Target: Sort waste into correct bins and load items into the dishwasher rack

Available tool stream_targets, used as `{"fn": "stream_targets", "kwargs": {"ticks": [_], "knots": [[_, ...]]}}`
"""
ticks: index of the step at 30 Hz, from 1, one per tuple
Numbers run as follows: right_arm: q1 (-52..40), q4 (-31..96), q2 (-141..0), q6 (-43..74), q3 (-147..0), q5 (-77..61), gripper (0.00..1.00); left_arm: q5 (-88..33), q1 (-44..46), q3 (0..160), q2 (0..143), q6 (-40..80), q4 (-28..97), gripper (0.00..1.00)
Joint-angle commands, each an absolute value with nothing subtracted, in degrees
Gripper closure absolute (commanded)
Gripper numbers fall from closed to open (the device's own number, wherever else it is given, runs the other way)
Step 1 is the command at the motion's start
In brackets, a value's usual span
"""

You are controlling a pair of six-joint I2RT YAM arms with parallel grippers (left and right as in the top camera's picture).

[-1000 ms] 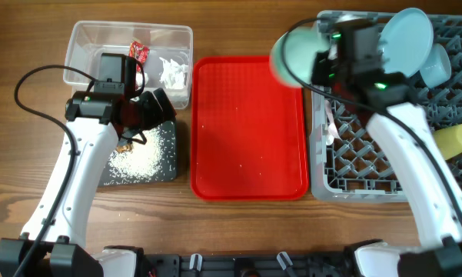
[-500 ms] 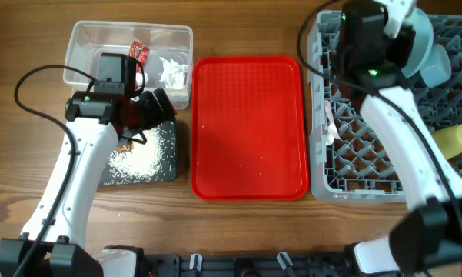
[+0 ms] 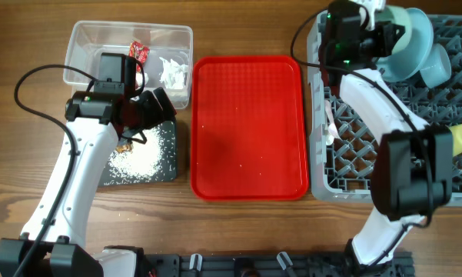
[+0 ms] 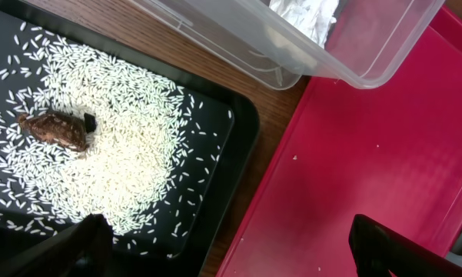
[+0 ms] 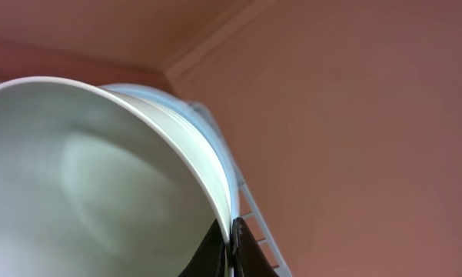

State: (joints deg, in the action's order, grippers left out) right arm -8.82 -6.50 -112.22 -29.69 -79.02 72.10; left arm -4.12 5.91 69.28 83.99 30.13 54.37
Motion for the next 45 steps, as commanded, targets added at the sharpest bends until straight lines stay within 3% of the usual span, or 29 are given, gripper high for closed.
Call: {"fn": "stream_targets", "kwargs": {"ticks": [1, 13, 25, 26, 31, 35, 45], "knots": [[-9.9, -6.8, -115.2, -29.4, -79.4, 73.3, 0.96, -3.2, 5.7, 69.4, 82.9, 30.3, 53.9, 0.00], [-13.5, -4.4, -116.8, -25.9, -79.0, 65.0, 0.96, -3.2, 5.7, 69.4, 82.9, 30.3, 53.6, 0.00], [-14.7, 18.5, -116.5, -6.3, -79.0, 59.9, 0.96, -3.1, 5.7, 69.4, 82.9, 30.3, 53.6, 0.00], [-14.7, 20.4, -116.2, -5.1, -79.0, 58.9, 0.92, -3.1, 5.7, 69.4, 82.9, 30.3, 53.6, 0.00], [-14.7, 27.6, -111.8, -0.6, -79.0, 48.1, 0.58, -3.2, 5.7, 69.4, 82.9, 30.3, 53.6, 0.00], [-14.7, 30.9, -105.4, 0.4, -79.0, 36.6, 0.39, -3.1, 5.7, 69.4, 82.9, 30.3, 53.6, 0.00], [-12.6, 36.0, -89.3, 8.3, -79.0, 11.2, 0.24, -3.2, 5.7, 69.4, 82.9, 30.3, 53.4, 0.00]]}}
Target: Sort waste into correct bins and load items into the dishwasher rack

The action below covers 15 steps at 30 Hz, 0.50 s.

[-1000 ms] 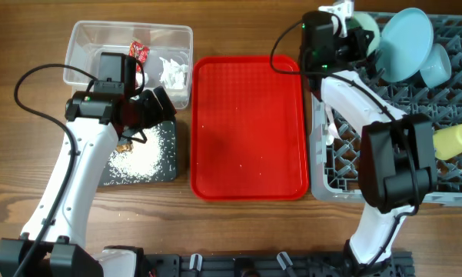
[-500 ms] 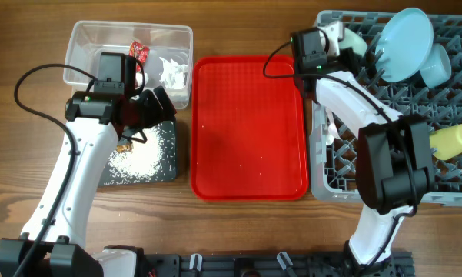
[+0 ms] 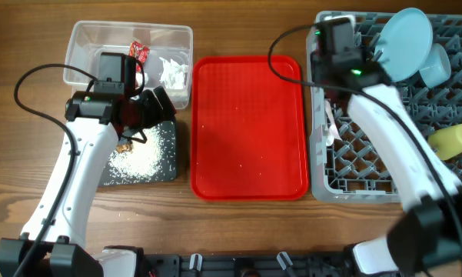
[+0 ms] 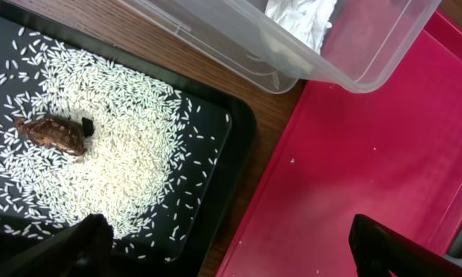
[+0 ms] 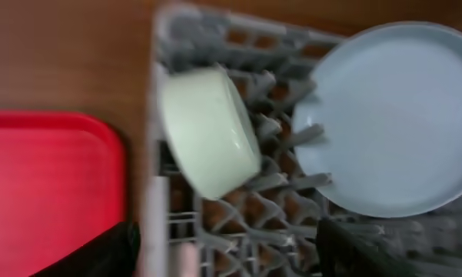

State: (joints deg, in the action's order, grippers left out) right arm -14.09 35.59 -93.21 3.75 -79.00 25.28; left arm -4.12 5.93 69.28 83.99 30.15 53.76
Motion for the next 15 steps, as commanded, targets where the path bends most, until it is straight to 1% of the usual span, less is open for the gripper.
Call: {"fn": "stream_targets", "kwargs": {"ticks": [1, 4, 6, 7, 9, 11, 13, 15], "knots": [[-12.1, 36.4, -88.6, 8.3, -79.0, 9.0, 0.23, -3.2, 5.7, 69.4, 82.9, 30.3, 53.1, 0.00], [-10.2, 39.3, -88.4, 8.7, -79.0, 5.6, 0.23, -3.2, 5.8, 69.4, 82.9, 30.3, 52.0, 0.00], [-8.7, 42.5, -88.6, 9.2, -79.0, 0.9, 0.19, -3.2, 5.8, 69.4, 83.0, 30.2, 51.2, 0.00], [-8.1, 43.7, -88.7, 9.1, -79.0, -2.0, 0.17, -3.2, 5.9, 69.4, 83.0, 29.3, 50.8, 0.00], [-6.5, 47.3, -88.7, 6.8, -79.0, -10.6, 0.09, -3.7, 6.5, 69.4, 83.3, 25.7, 50.0, 0.00], [-5.0, 51.0, -88.6, 4.2, -79.0, -16.6, 0.04, -4.0, 7.6, 69.4, 83.6, 22.4, 50.0, 0.00], [-4.1, 54.1, -88.6, 4.0, -79.0, -17.8, 0.02, -4.1, 8.6, 69.4, 83.9, 19.8, 50.9, 0.00], [-3.4, 57.7, -88.6, 4.1, -79.0, -17.8, 0.02, -4.0, 9.9, 69.4, 84.1, 18.4, 53.6, 0.00]]}}
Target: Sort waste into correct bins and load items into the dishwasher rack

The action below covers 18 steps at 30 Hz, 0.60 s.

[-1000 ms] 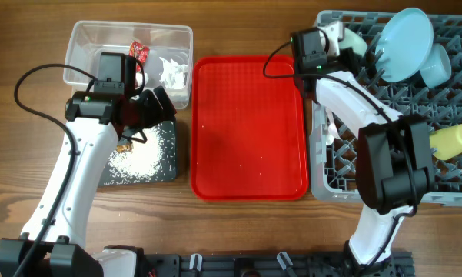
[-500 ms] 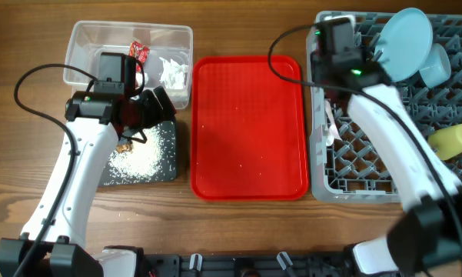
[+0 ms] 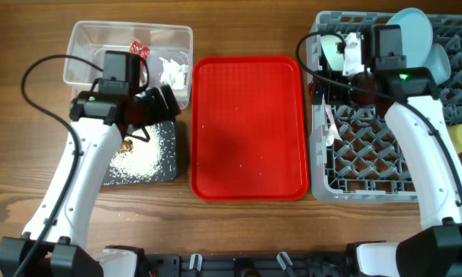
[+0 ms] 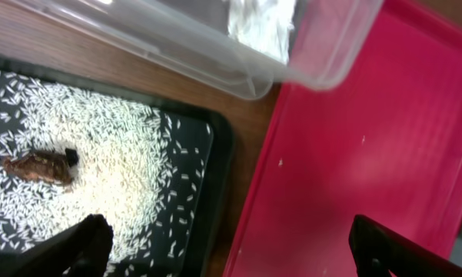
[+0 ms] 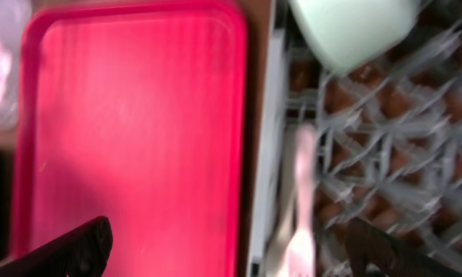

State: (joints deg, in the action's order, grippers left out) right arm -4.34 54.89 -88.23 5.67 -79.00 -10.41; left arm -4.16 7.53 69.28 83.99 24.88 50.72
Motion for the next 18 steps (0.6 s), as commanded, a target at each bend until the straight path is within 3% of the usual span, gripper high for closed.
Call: {"fn": "stream_targets", "kwargs": {"ticks": [1, 9, 18], "knots": [[-3.0, 60.4, -88.6, 3.6, -79.0, -17.9, 0.02, -4.0, 10.5, 69.4, 84.1, 18.4, 55.7, 0.00], [-3.0, 65.5, -82.8, 3.2, -75.7, -17.6, 0.01, -4.0, 11.2, 67.9, 82.9, 19.0, 69.3, 0.00], [-3.0, 52.6, -57.7, 4.7, -60.1, -14.0, 0.00, -1.7, 19.1, 51.0, 60.6, 21.0, 52.4, 0.00]]}}
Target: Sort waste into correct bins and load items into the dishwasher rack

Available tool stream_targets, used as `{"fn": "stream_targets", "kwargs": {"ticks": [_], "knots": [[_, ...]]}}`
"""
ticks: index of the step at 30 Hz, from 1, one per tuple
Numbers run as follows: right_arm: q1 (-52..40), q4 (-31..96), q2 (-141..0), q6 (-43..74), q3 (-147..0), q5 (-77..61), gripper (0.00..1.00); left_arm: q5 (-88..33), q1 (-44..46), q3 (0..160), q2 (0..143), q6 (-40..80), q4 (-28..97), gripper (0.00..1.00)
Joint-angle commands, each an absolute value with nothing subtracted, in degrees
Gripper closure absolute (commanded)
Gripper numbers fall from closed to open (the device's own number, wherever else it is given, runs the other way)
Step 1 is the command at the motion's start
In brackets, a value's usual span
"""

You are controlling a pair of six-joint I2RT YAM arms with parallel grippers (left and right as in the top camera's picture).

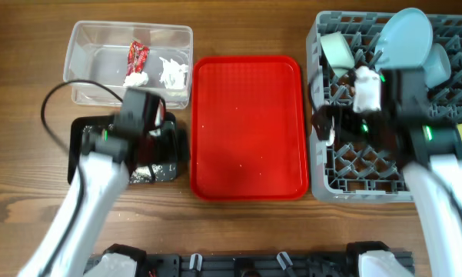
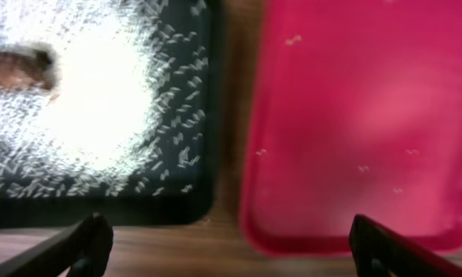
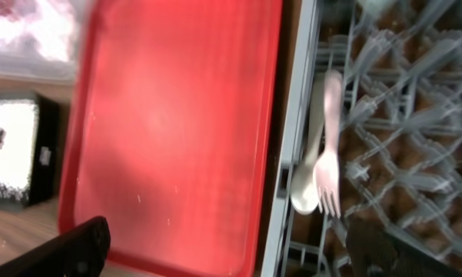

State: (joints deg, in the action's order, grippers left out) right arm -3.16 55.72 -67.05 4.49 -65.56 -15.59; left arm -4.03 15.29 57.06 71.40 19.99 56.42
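The red tray [image 1: 248, 127] holds only a few crumbs. Behind the black tray of rice [image 2: 100, 100], which has a brown scrap [image 2: 19, 65] on it, the clear bin [image 1: 88, 73] holds a red wrapper [image 1: 137, 55] and white paper [image 1: 171, 71]. In the dishwasher rack [image 1: 369, 181] are a pale green bowl [image 1: 338, 48], a blue plate [image 1: 403, 35], a blue cup [image 1: 437, 63], a yellow item and a white fork [image 3: 328, 154] and spoon [image 3: 307, 177]. My left gripper [image 2: 231, 246] is open over the two trays' near edges. My right gripper [image 3: 231, 246] is open over the rack's left edge.
Wooden table [image 1: 31, 200] all round. My left arm [image 1: 100, 177] covers most of the black tray in the overhead view. My right arm [image 1: 430, 169] lies over the rack's near right part. A black rail [image 1: 246, 265] runs along the table's front edge.
Both arms have drawn back toward the front edge. My left gripper was by the bin's corner and is now over the trays' near edges. My right gripper is now lower along the rack's left side.
My right gripper was shut on the pale green bowl's rim above the rack's far left. Then the bowl stood in the rack and the gripper was open above it. Since then it has backed away. My left gripper stayed open over the rice tray, then moved nearer the front.
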Motion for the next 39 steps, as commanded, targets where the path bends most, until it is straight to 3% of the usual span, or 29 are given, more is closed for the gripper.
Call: {"fn": "stream_targets", "kwargs": {"ticks": [1, 4, 10, 27, 39], "knots": [[-3.0, 51.4, -54.6, 5.2, -58.2, -12.8, 0.00, 0.4, 20.6, 48.5, 56.3, 23.7, 50.4, 0.00], [-3.0, 50.3, -46.1, 6.4, -54.2, -9.9, 0.00, 2.7, 22.4, 44.7, 46.4, 25.8, 48.6, 0.00], [-3.0, 51.5, -41.8, 6.4, -53.9, -9.9, 0.00, 2.7, 22.3, 44.6, 39.0, 25.8, 48.6, 0.00], [-3.0, 51.5, -47.3, 6.3, -53.9, -9.9, 0.00, 2.7, 22.3, 44.6, 38.3, 25.8, 48.6, 0.00], [-4.5, 41.5, -33.5, -9.4, -48.7, -7.1, 0.00, 2.7, 22.3, 44.6, 38.3, 25.8, 48.6, 0.00]]}}
